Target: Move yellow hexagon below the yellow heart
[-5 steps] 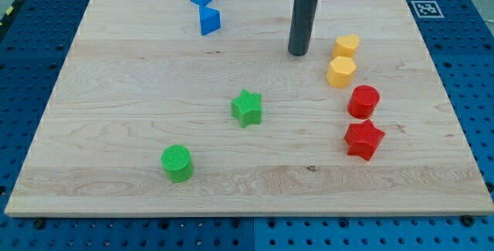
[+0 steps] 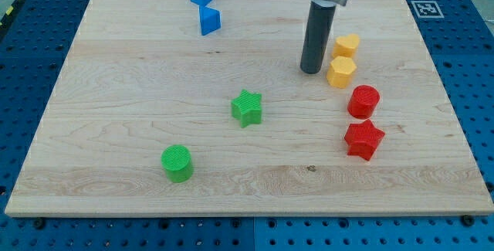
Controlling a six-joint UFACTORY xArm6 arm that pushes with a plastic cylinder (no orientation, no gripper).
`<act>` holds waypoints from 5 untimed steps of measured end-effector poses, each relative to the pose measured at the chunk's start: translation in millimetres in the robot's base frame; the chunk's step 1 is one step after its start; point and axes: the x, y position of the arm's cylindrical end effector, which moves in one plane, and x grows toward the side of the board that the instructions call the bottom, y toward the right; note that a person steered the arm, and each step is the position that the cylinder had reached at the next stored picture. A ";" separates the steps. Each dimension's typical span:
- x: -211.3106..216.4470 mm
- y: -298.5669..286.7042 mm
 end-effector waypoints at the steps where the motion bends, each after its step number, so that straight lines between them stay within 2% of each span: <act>1: 8.3 11.2; 5: 9.8 22.0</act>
